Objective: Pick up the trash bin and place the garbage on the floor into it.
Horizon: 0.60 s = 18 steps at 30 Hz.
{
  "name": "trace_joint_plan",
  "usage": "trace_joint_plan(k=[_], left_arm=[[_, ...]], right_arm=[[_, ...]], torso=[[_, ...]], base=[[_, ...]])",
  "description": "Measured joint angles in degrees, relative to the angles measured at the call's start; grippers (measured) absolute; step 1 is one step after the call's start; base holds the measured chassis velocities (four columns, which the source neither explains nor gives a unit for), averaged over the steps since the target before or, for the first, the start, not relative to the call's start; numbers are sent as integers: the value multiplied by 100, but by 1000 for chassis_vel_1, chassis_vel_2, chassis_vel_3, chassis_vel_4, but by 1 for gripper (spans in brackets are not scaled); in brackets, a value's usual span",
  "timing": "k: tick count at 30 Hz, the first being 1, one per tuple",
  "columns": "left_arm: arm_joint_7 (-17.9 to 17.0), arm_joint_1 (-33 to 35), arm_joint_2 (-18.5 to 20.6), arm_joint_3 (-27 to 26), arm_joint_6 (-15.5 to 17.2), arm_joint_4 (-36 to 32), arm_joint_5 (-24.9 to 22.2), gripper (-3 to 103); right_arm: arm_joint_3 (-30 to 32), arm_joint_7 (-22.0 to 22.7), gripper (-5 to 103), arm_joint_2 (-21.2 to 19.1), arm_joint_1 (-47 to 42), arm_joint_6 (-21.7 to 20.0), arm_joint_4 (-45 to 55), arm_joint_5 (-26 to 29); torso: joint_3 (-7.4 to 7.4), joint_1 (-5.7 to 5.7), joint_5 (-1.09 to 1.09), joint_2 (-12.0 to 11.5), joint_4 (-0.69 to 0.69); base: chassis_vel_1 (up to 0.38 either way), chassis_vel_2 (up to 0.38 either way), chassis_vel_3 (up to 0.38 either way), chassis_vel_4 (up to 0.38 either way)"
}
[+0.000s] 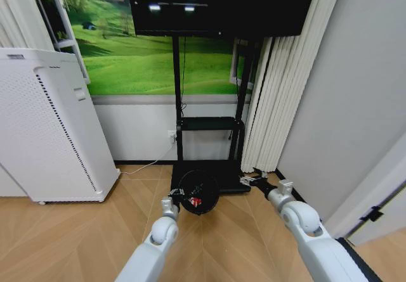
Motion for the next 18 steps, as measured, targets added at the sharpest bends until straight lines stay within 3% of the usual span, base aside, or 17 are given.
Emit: trace_joint_plan(k=[4,6,7,9,12,18], left_arm=[[-13,324,210,-210,52,-473,-49,4],[-11,677,251,-421,102,-851,-49,4],[-11,677,251,-421,102,-851,-49,4],[18,1022,271,-638,157,-1122,-29,4],[75,1355,305,-911,216,-1341,14,4],[96,1677,336,-1176,237,-1521,28,4]], right_arm=[[72,279,100,-2,-232,134,-153,-433],[68,534,100,144,-306,425,-496,-1080],[68,534,100,144,-306,425,-496,-1080],[46,580,100,281,-314,863,-874,-1581],[29,580,100,343,-360,1113,-1075,-1623],[44,532,100,387,-451,1208,-1158,-1612]], torso=[[0,0,0,0,-2],[0,0,-1,1,-3],[0,0,-1,1,-3],[0,0,0,1,-1],[0,0,0,0,-1],[0,0,0,0,-2]], base=[[0,0,0,0],[0,0,0,0],[0,0,0,0],[0,0,0,0],[0,0,0,0],[0,0,0,0]])
